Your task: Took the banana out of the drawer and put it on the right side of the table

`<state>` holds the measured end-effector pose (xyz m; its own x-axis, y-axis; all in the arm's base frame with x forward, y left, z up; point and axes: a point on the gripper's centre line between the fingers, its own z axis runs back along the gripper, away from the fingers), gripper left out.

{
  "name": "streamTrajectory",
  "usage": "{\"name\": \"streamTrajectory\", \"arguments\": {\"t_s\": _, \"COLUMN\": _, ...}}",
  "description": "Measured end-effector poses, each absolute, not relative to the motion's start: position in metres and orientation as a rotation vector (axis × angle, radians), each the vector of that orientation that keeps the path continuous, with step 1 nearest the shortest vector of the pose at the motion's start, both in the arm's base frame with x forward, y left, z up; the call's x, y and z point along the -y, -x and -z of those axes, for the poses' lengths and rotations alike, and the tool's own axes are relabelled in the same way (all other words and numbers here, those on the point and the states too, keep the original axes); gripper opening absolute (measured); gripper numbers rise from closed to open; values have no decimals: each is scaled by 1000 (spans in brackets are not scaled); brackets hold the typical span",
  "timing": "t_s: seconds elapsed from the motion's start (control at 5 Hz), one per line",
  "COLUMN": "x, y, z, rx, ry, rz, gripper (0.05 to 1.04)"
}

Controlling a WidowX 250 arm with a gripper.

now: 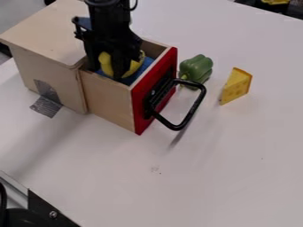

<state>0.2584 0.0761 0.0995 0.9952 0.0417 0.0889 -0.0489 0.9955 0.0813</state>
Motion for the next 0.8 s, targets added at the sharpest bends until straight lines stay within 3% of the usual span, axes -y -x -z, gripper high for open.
{"name": "streamTrajectory", "arguments": {"t_s": 0.2, "x": -62, "y": -266, "z": -131, "rx": 161, "ry": -46, "rz": -20, "gripper": 531}}
{"name": "streamTrajectory", "arguments": {"t_s": 0.4, "x": -19, "y": -279, "z": -160, "rx": 222, "ry": 13, "rz": 136, "gripper": 530}}
{"name": "streamTrajectory", "arguments": {"t_s": 0.6, "x": 23, "y": -285, "z": -172, "rx": 250, "ry": 54, "rz": 315, "gripper": 530}}
{"name": "streamTrajectory", "arguments": {"t_s": 0.8, "x": 58, "y": -292, "z": -147, "rx": 181, "ry": 79, "rz": 441, "gripper": 530}}
